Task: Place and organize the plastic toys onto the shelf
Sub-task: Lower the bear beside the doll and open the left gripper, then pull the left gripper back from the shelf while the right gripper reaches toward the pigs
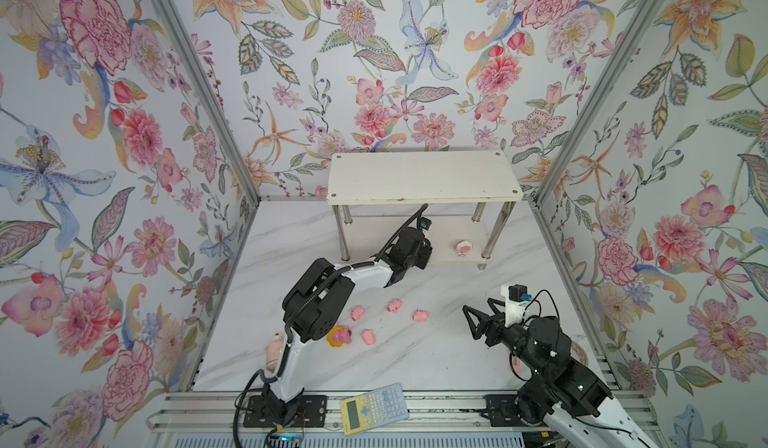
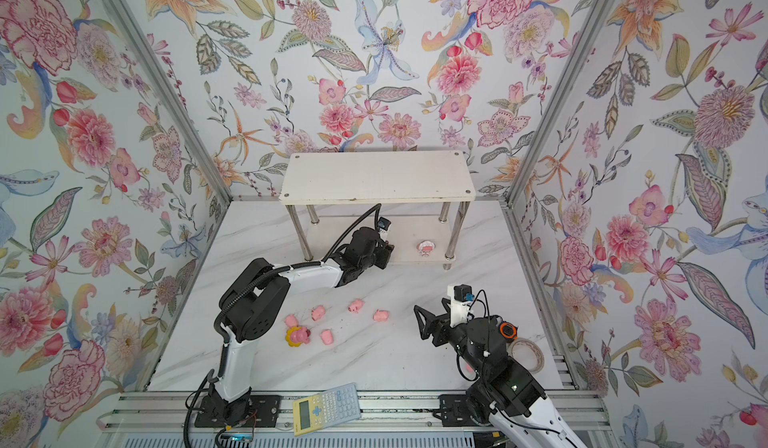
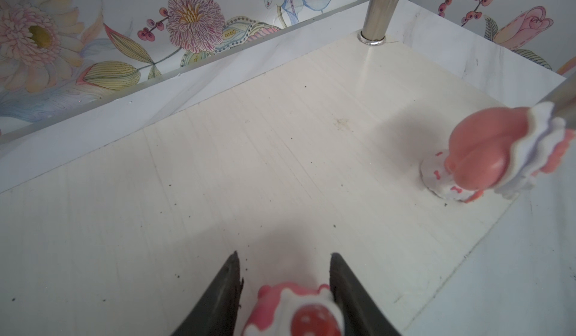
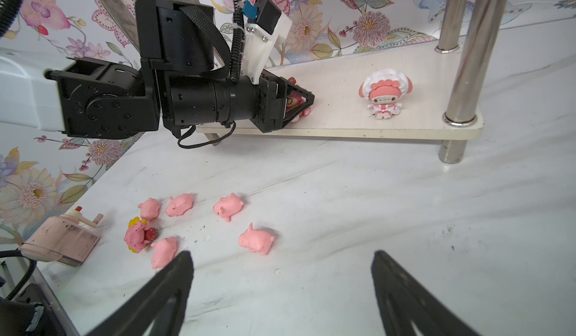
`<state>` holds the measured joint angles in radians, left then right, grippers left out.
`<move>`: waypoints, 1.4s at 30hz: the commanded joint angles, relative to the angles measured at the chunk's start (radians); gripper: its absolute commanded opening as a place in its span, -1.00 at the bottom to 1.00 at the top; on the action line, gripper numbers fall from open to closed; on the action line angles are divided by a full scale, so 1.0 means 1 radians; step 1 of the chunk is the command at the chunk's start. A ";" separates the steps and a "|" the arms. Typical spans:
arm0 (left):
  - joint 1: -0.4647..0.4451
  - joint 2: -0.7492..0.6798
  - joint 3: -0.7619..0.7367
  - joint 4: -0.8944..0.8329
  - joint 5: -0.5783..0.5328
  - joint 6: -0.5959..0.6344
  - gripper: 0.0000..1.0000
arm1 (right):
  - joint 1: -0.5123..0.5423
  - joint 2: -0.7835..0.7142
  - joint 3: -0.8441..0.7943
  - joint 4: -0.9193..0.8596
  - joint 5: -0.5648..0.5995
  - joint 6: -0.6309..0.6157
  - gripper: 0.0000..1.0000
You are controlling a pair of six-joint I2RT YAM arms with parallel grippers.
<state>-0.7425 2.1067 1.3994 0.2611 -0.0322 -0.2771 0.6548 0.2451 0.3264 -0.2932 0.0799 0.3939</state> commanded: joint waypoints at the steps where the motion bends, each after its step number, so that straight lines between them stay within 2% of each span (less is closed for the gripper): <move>1: 0.016 -0.025 -0.004 -0.018 -0.006 -0.013 0.06 | 0.006 0.003 0.030 -0.010 0.007 0.003 0.82; 4: 0.016 -0.032 -0.001 -0.023 -0.006 -0.013 0.17 | 0.006 0.003 0.031 -0.009 0.006 0.004 0.82; 6: 0.017 -0.047 0.000 -0.027 0.001 -0.017 0.36 | 0.006 0.003 0.032 -0.009 0.005 0.003 0.82; 12: 0.010 -0.144 -0.056 -0.007 0.013 -0.028 0.54 | 0.008 0.016 0.044 -0.020 0.000 0.005 0.82; 22: -0.020 -0.355 -0.247 0.049 0.000 -0.040 0.63 | 0.059 0.039 0.074 -0.049 0.036 0.024 0.84; 28: -0.045 -0.464 -0.391 0.087 -0.005 -0.075 0.62 | 0.156 0.097 0.071 -0.013 0.092 0.051 0.82; 32: -0.062 -0.586 -0.516 0.112 -0.022 -0.103 0.59 | 0.285 0.211 0.081 0.044 0.170 0.052 0.78; 36: -0.065 -0.746 -0.665 0.126 -0.066 -0.139 0.50 | 0.449 0.406 0.115 0.142 0.256 0.011 0.74; 39: -0.067 -0.889 -0.763 0.078 -0.135 -0.160 0.33 | 0.568 0.596 0.170 0.232 0.315 -0.060 0.68; 42: -0.065 -1.011 -0.833 0.002 -0.240 -0.182 0.20 | 0.639 0.791 0.251 0.304 0.288 -0.161 0.59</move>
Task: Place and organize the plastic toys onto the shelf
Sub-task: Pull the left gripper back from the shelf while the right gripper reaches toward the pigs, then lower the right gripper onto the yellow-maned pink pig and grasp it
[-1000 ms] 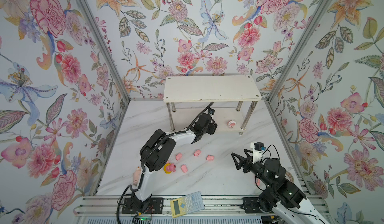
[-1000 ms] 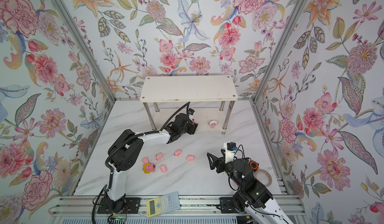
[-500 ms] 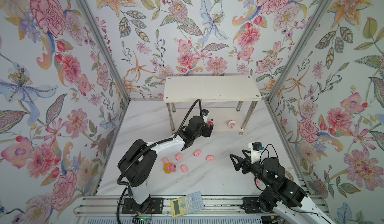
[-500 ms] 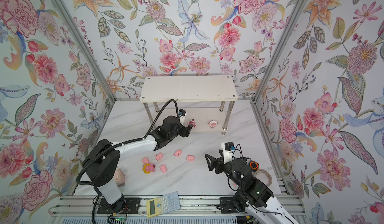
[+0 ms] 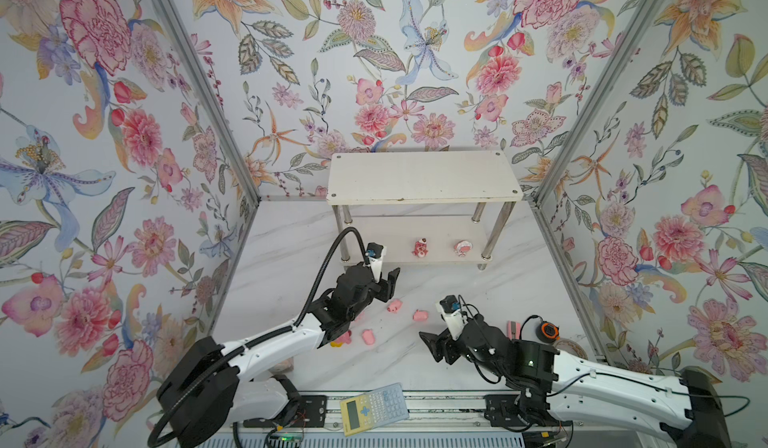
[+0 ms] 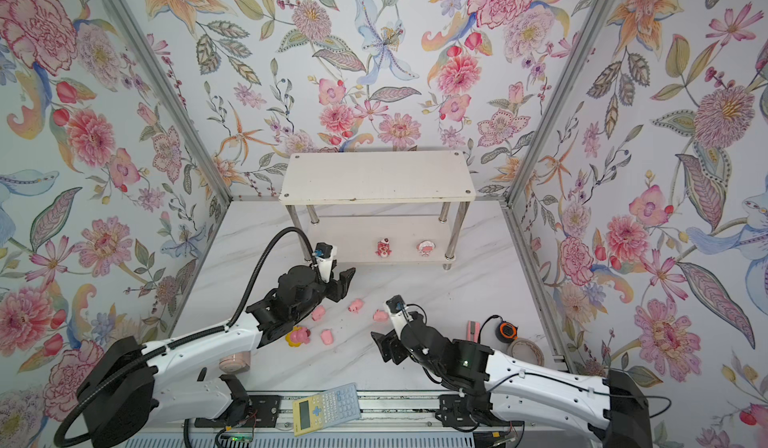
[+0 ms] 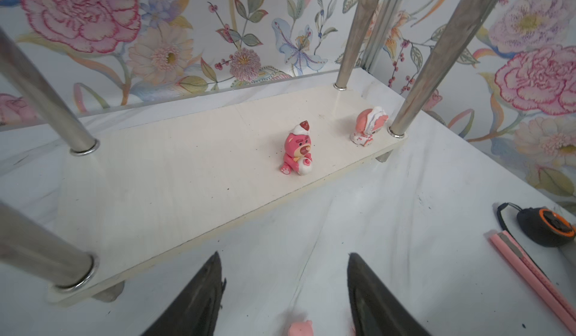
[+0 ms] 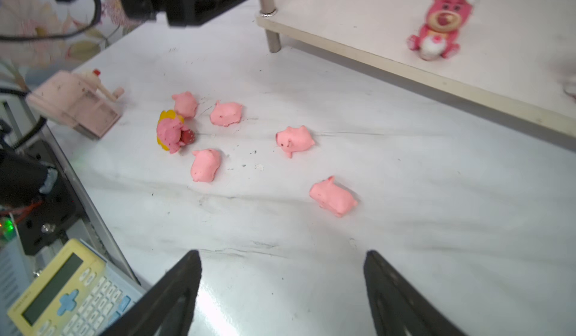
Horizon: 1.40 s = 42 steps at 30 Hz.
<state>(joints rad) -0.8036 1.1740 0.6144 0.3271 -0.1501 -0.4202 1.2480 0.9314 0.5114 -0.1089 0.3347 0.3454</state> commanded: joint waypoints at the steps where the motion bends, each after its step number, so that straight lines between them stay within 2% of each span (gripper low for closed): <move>1: -0.002 -0.117 -0.068 -0.096 -0.162 -0.054 0.19 | 0.059 0.177 0.102 0.141 0.004 -0.148 0.54; 3: 0.001 -0.193 -0.107 -0.158 -0.240 -0.087 0.18 | 0.069 0.300 0.168 0.172 -0.054 -0.194 0.35; 5: 0.017 -0.273 -0.148 -0.215 -0.299 -0.129 0.18 | 0.071 0.420 0.241 0.201 -0.134 -0.224 -0.10; 6: 0.027 -0.304 -0.167 -0.238 -0.318 -0.153 0.18 | 0.070 0.471 0.275 0.215 -0.166 -0.231 -0.17; 8: 0.061 -0.392 -0.208 -0.302 -0.354 -0.204 0.18 | 0.068 0.582 0.353 0.228 -0.236 -0.242 -0.25; 10: 0.105 -0.480 -0.248 -0.361 -0.374 -0.238 0.20 | 0.062 0.675 0.420 0.235 -0.283 -0.247 -0.25; 13: 0.166 -0.624 -0.302 -0.443 -0.371 -0.276 0.37 | 0.054 0.799 0.528 0.220 -0.351 -0.258 -0.14; 14: 0.186 -0.676 -0.315 -0.472 -0.369 -0.282 0.41 | 0.053 0.836 0.566 0.213 -0.372 -0.262 -0.17; 15: 0.198 -0.712 -0.326 -0.492 -0.368 -0.282 0.42 | 0.052 0.867 0.591 0.211 -0.390 -0.264 -0.27; 18: 0.229 -0.827 -0.350 -0.559 -0.371 -0.280 0.40 | 0.032 0.950 0.663 0.210 -0.471 -0.246 -0.75; 19: 0.236 -0.850 -0.352 -0.579 -0.374 -0.278 0.38 | 0.018 0.973 0.686 0.213 -0.497 -0.225 -0.85; 22: 0.244 -0.882 -0.348 -0.620 -0.379 -0.268 0.36 | -0.028 1.027 0.730 0.208 -0.536 -0.160 -0.98; 34: 0.247 -0.838 -0.344 -0.586 -0.340 -0.240 0.36 | -0.152 1.120 0.687 0.283 -0.658 0.029 -1.00; 42: 0.248 -0.827 -0.355 -0.564 -0.316 -0.245 0.36 | -0.210 1.107 0.637 0.290 -0.626 0.019 -1.00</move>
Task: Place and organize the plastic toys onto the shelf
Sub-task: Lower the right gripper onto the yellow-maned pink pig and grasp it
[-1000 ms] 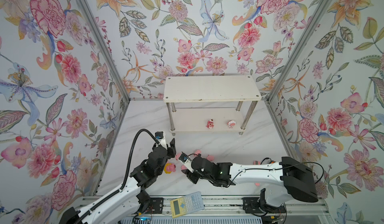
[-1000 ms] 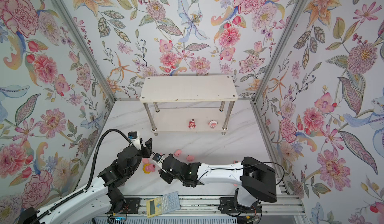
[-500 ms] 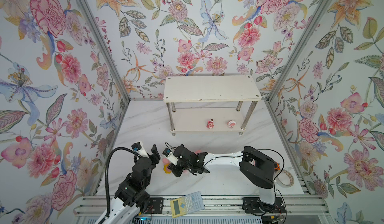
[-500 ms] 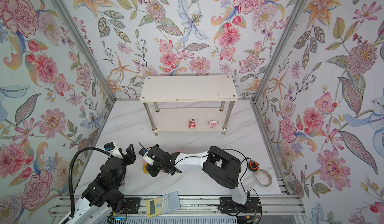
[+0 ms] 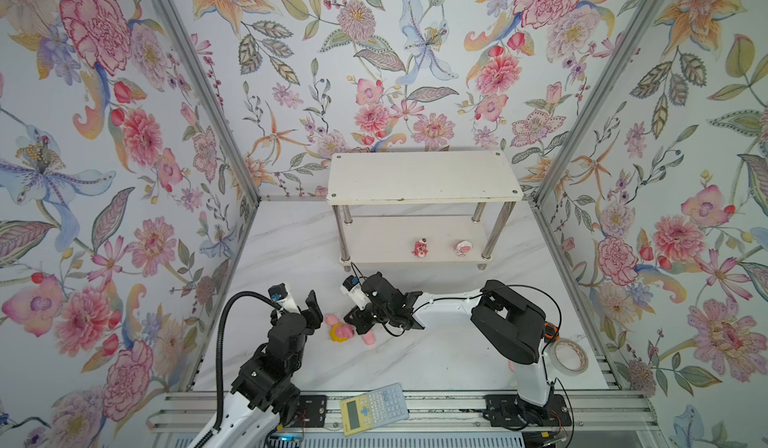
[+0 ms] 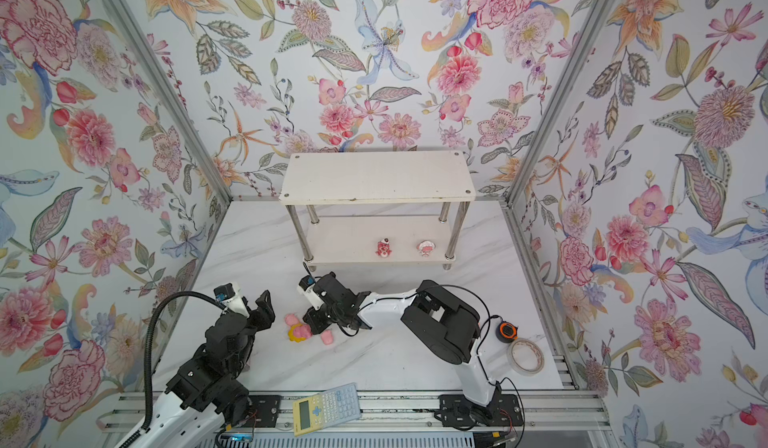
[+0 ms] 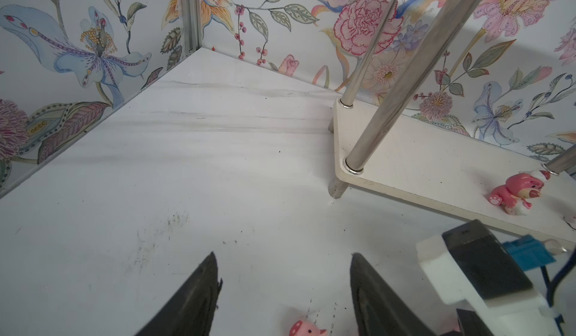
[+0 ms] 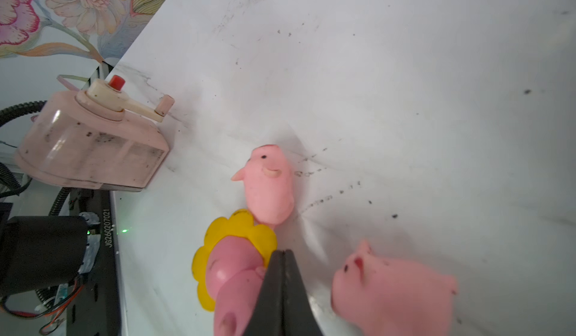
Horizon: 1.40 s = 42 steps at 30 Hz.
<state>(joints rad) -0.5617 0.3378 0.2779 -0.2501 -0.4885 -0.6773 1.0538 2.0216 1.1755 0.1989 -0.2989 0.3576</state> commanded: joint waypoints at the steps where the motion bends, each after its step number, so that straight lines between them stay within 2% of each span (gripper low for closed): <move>1: 0.006 0.014 -0.021 0.021 0.026 0.013 0.37 | -0.019 0.007 -0.029 -0.028 0.014 -0.006 -1.00; 7: 0.006 0.061 -0.035 0.079 0.050 0.004 0.37 | -0.005 -0.090 -0.001 -0.125 0.127 -0.131 -1.00; 14: 0.012 0.069 -0.029 0.092 0.014 0.023 0.38 | 0.128 -0.210 0.023 -0.246 0.399 -0.269 -0.93; 17: 0.021 0.061 -0.028 0.088 -0.007 0.028 0.39 | 0.192 -0.220 0.025 -0.278 0.467 -0.304 -0.69; 20: 0.035 0.049 -0.021 0.069 -0.037 0.029 0.40 | 0.247 -0.206 0.035 -0.313 0.513 -0.344 -0.07; 22: 0.044 0.032 -0.006 0.043 -0.077 0.031 0.43 | 0.276 -0.178 0.049 -0.325 0.533 -0.370 0.18; 31: 0.090 -0.040 0.058 -0.058 -0.225 0.039 0.62 | 0.280 -0.038 0.148 -0.333 0.509 -0.415 0.59; 35: 0.095 -0.045 0.055 -0.060 -0.229 0.033 0.62 | 0.258 0.012 0.174 -0.332 0.470 -0.404 0.64; 42: 0.103 -0.024 0.043 -0.026 -0.197 0.051 0.66 | 0.194 0.052 0.124 -0.269 0.305 -0.343 0.62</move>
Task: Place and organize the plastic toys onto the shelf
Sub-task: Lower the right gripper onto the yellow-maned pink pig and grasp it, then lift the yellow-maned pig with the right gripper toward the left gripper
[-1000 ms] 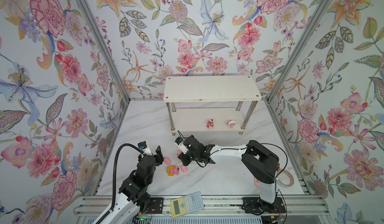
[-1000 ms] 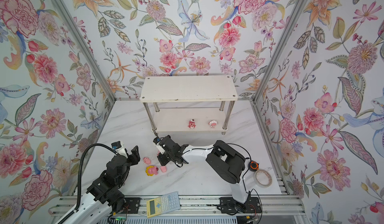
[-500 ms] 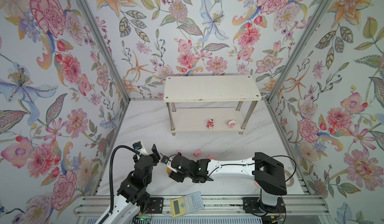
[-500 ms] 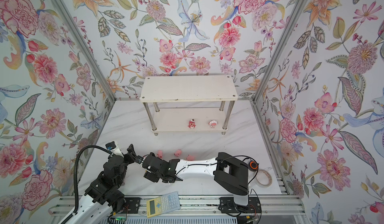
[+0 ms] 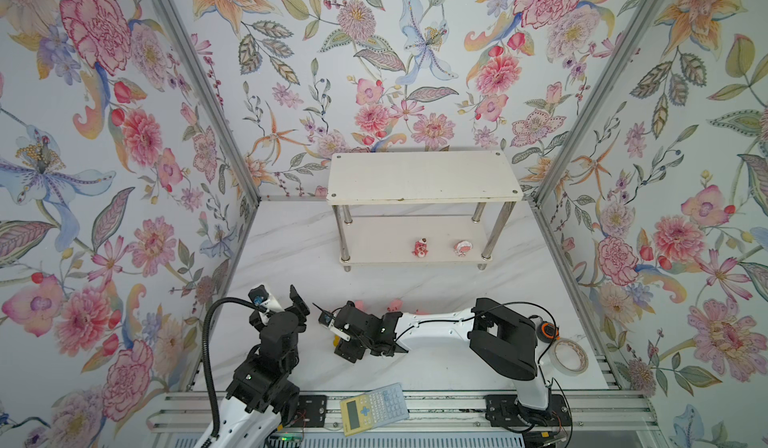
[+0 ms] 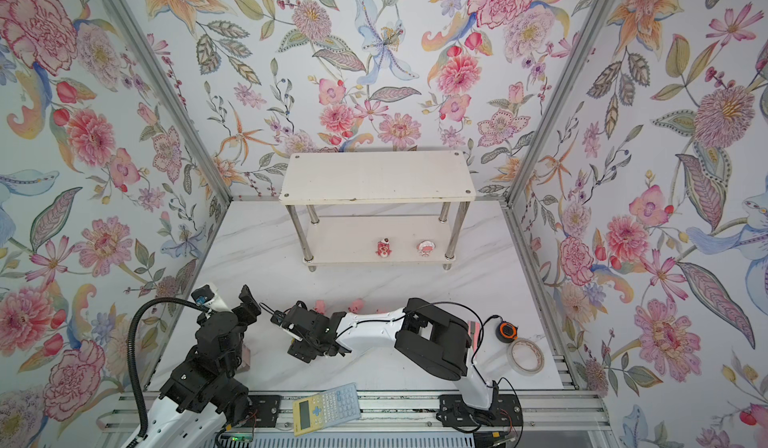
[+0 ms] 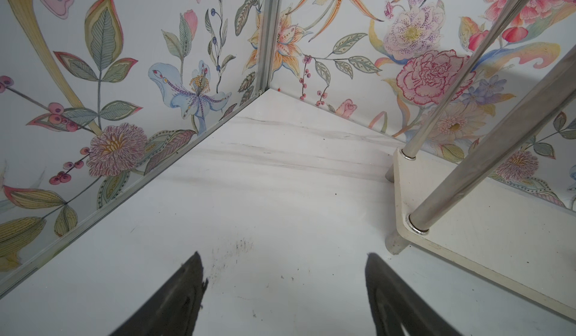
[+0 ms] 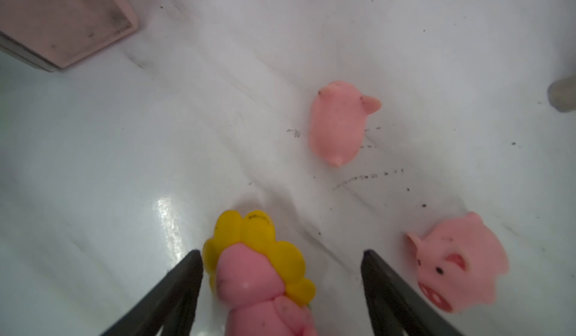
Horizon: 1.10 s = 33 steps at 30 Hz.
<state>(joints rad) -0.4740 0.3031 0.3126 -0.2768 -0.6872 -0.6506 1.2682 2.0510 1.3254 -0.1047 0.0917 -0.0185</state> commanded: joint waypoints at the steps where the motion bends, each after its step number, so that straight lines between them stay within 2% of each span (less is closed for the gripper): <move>1: 0.018 0.016 0.005 0.008 0.008 0.028 0.67 | -0.030 0.024 -0.038 0.053 -0.112 0.044 0.61; 3: 0.021 0.030 0.002 0.022 0.018 0.031 0.68 | -0.047 0.023 -0.071 0.098 -0.173 0.063 0.54; 8: 0.028 0.047 -0.006 0.047 0.041 0.035 0.70 | -0.109 -0.005 -0.158 0.247 -0.357 0.126 0.17; 11: 0.031 0.042 -0.015 0.060 0.062 0.040 0.70 | -0.159 -0.037 -0.221 0.368 -0.495 0.186 -0.02; 15: 0.032 0.032 -0.027 0.075 0.092 0.038 0.69 | -0.216 -0.065 -0.275 0.492 -0.634 0.265 -0.37; 18: 0.034 0.027 -0.045 0.097 0.133 0.039 0.69 | -0.248 -0.071 -0.302 0.582 -0.735 0.334 -0.51; 21: 0.033 0.005 -0.076 0.149 0.220 0.055 0.70 | -0.279 -0.075 -0.329 0.696 -0.818 0.422 -0.65; 23: 0.033 -0.019 -0.099 0.189 0.295 0.069 0.71 | -0.302 -0.077 -0.350 0.797 -0.870 0.503 -0.66; 29: 0.034 -0.086 -0.180 0.333 0.573 0.089 0.96 | -0.399 -0.051 -0.432 1.281 -0.995 0.867 -0.71; 33: 0.033 -0.074 -0.204 0.441 0.763 0.070 0.99 | -0.450 -0.011 -0.452 1.563 -1.015 1.085 -0.74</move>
<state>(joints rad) -0.4496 0.2302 0.1253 0.0414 -0.1196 -0.5869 0.8383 2.0148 0.8871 1.1339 -0.8627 0.8455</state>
